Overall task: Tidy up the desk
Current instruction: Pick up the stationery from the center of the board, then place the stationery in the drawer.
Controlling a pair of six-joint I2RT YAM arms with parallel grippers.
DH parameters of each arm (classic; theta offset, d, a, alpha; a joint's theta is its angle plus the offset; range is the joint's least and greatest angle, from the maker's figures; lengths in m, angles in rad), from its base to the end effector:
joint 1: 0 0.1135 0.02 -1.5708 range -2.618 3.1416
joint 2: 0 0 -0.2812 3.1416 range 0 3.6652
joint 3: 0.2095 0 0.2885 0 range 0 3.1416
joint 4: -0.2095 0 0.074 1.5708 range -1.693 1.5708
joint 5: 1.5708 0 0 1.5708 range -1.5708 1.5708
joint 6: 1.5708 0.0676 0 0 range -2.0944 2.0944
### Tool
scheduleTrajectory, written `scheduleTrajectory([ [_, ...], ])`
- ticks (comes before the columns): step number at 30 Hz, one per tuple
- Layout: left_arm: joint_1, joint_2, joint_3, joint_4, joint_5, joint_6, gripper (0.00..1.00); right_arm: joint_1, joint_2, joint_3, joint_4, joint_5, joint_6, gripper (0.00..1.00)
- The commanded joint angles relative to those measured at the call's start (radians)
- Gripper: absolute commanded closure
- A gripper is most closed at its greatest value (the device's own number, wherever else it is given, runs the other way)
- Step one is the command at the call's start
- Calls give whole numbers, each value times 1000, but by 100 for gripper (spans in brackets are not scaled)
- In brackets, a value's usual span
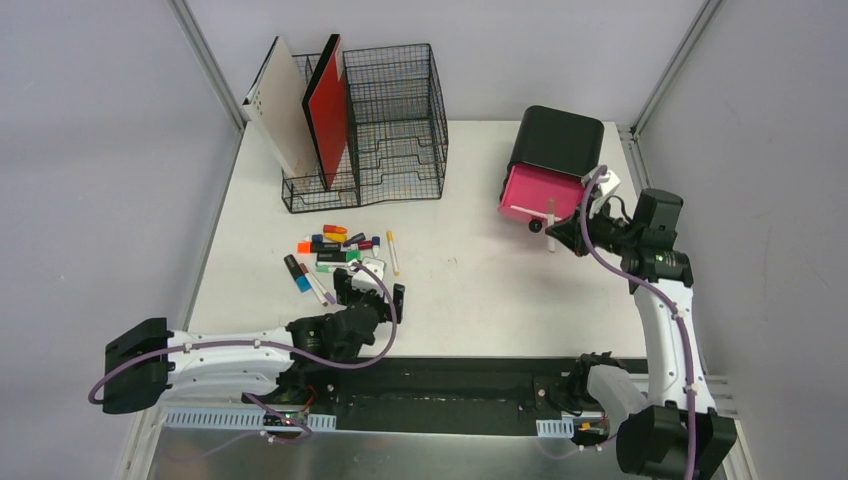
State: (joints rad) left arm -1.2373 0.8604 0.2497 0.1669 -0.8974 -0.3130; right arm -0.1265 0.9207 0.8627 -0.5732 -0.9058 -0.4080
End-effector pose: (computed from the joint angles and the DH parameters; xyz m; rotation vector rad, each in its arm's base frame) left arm 0.1177 -0.1784 0.1641 0.3065 1.8198 -0.1735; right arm 0.2333 0.0240 0.3126 -0.7477 1.8561 0.6513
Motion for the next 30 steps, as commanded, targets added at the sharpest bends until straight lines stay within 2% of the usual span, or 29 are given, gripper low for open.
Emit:
scheduleTrajectory([
  [1, -6, 57, 78, -13, -55, -43, 5, 21, 91, 97, 208, 242, 54, 100],
  [7, -6, 88, 96, -23, -52, -43, 5, 69, 239, 239, 187, 369, -114, 100],
  [12, -5, 69, 86, -25, -52, -49, 4, 96, 326, 342, 128, 417, -170, 98],
  [14, -6, 63, 83, -24, -52, -49, 4, 100, 343, 345, 123, 427, -172, 94],
  [20, -7, 44, 70, -18, -49, -47, 4, 106, 369, 332, 99, 453, -170, 73],
  [30, -5, 42, 69, -17, -48, -46, 4, 107, 311, 309, 58, 407, -102, 65],
])
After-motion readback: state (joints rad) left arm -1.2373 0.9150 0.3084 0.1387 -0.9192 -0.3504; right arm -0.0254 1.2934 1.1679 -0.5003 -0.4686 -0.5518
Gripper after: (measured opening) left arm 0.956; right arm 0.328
